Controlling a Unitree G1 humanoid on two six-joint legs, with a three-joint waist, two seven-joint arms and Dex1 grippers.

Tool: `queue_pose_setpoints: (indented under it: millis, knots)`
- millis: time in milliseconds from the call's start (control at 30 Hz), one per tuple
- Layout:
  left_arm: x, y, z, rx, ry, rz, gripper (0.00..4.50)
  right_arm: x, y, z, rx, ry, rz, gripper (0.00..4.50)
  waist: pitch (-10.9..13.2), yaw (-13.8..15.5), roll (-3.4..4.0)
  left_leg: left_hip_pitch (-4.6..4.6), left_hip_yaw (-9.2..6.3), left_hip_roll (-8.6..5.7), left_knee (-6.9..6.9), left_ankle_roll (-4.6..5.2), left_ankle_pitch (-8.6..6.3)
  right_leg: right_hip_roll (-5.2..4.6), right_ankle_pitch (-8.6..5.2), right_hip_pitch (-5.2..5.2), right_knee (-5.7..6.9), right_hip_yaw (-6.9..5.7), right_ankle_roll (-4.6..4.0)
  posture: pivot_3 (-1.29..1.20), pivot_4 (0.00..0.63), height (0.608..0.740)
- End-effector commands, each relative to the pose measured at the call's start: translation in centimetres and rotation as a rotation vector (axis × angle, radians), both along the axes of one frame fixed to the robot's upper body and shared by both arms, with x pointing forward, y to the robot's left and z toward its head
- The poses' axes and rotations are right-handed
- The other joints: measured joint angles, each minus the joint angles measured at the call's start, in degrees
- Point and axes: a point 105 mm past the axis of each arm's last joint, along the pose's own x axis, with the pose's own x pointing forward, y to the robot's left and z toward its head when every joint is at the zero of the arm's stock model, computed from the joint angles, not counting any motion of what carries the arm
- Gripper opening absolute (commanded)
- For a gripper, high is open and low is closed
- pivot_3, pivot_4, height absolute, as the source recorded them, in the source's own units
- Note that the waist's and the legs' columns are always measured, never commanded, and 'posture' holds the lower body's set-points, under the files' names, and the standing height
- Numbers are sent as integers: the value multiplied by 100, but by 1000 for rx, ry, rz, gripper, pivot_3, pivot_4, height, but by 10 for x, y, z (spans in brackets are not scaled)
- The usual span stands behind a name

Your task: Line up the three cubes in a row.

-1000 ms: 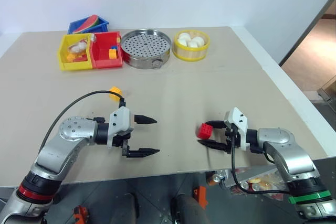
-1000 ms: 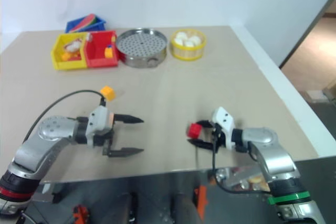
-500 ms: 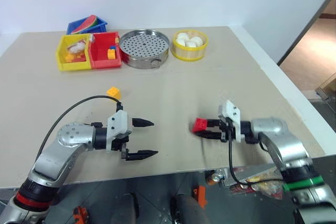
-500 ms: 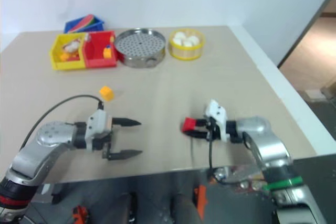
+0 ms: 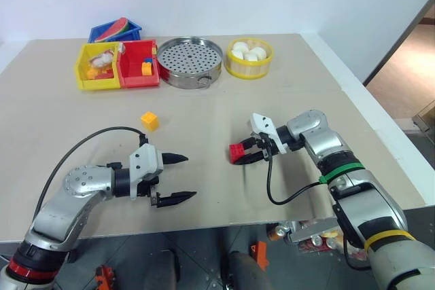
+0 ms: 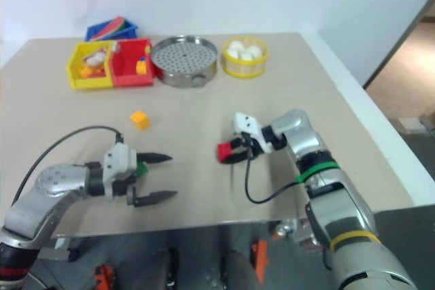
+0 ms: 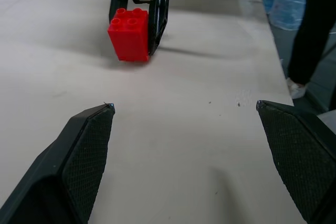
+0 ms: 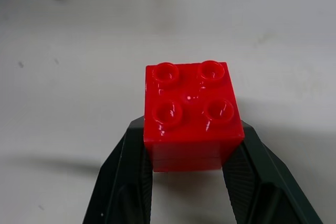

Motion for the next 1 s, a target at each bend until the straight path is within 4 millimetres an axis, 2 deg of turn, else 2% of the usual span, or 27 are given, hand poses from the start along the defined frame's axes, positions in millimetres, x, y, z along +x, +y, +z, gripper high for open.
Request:
queue_pose_setpoints:
  millis: [33, 267, 333, 533, 567, 667, 767, 900, 1000]
  knots:
    - [-4, 1, 11, 0, -48, 16, 4500, 5, -2, 9, 12, -34, 4, 1261, 0, 0, 0, 3, 0, 0, -2, 0, 0, 0, 0, 1, 1, 0, -1, 0, 150, 740]
    - [-6, 3, 11, 6, -45, 28, 4500, 6, -5, 2, 16, -8, -14, 1261, 0, 2, 0, 12, 0, 1, 7, 0, 3, -1, 4, 8, 6, -1, -21, 0, 150, 740]
    - [-3, 4, 13, 4, -49, 35, 4500, 6, -4, 2, 23, -3, -18, 2296, 0, 2, 0, 13, 2, 1, 11, 0, 3, -2, 4, 9, 6, 1, -22, 0, 150, 740]
    - [16, 18, 29, -57, -80, 203, 4500, 6, -2, 24, 102, -47, -15, 4310, 1, 1, 1, 15, 2, 3, 14, 8, 16, 0, 21, 7, 6, 1, -36, 0, 150, 740]
    - [22, 23, 32, -60, -99, 261, 4500, 7, -2, 30, 125, -68, -22, 4489, 1, 0, 1, 15, 2, 3, 14, 8, 18, 0, 23, 6, 6, 1, -38, 0, 150, 740]
    - [30, 37, 35, -46, -123, 401, 4500, 6, -3, 50, 196, -132, -49, 4489, 0, 2, 1, 14, 2, 6, 13, 8, 19, 1, 25, 6, 6, 1, -38, 0, 150, 740]
    - [26, 54, 41, -80, -177, 498, 4500, -2, -6, 67, 269, -194, -80, 4489, 0, 2, 1, 12, 2, 7, 7, 4, 17, 0, 20, 4, 6, 0, -25, 0, 150, 740]
    - [17, 71, 31, -102, -134, 547, 4500, -19, -10, 69, 279, -197, -101, 4489, 0, 14, 1, 8, 3, 5, -14, -10, 8, -3, 5, -4, 5, 1, -8, 0, 150, 740]
    - [12, 78, 16, -25, -100, 492, 4500, -26, -10, 67, 266, -196, -108, 4489, 0, 14, 1, 8, 2, 5, -19, -13, 6, -2, -1, -6, 5, -1, -12, 0, 150, 740]
